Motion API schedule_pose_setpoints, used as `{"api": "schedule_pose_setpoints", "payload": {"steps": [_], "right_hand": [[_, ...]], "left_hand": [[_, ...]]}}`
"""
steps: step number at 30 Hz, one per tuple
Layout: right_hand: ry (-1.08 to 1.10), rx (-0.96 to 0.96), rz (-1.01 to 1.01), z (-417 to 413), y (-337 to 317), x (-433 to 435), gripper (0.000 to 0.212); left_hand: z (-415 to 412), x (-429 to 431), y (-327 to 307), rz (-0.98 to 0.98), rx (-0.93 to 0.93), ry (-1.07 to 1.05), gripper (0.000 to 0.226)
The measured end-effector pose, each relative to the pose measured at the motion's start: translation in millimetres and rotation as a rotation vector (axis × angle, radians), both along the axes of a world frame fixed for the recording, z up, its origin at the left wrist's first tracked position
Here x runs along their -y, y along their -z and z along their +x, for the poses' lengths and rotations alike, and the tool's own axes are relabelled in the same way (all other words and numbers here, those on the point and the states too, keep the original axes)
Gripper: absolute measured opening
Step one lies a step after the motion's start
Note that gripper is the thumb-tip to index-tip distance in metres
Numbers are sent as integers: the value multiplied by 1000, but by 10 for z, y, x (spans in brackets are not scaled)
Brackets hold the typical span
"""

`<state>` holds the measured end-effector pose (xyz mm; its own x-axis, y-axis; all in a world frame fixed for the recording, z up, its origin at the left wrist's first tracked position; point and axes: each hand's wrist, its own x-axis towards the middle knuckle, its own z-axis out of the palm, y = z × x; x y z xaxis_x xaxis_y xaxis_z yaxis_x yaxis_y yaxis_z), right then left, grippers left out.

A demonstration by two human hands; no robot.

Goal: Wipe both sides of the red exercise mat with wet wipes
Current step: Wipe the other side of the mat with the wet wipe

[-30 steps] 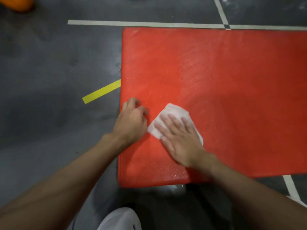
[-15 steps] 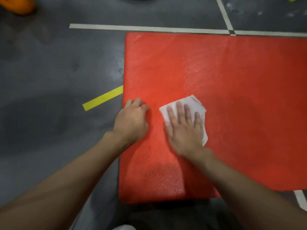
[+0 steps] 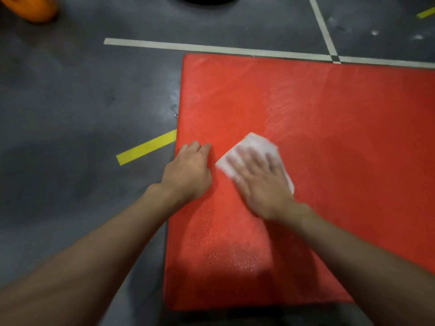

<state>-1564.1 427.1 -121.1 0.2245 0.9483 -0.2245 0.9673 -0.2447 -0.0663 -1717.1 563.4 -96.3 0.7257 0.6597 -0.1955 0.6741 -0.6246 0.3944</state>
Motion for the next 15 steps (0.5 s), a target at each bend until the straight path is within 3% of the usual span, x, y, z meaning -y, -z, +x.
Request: {"api": "schedule_pose_setpoints", "payload": {"steps": [3,6,8,9,12,13,15], "right_hand": [[384,7,21,115,48,-209,59],[179,30,54,-238,95,-205,63],[13,11,48,-54,70,-153,62],[23,14,44,127,60,-190,60],[374,3,45,369,76,-397,60],[403,13,62,264,102,-459,61],[210,8,85,-12,138,-453,63]], "left_hand": [[41,-46,-1,22,-69,38,48],[112,-133,-50,61,-49,15,38],[158,-217,-57,140,-35,71,35],[169,-256,-68,137,-34,88,35],[231,-369,-107,89,-60,98,33],[259,-394,-125,108,-80,105,31],[310,-430,-159,143,-119,104,28]]}}
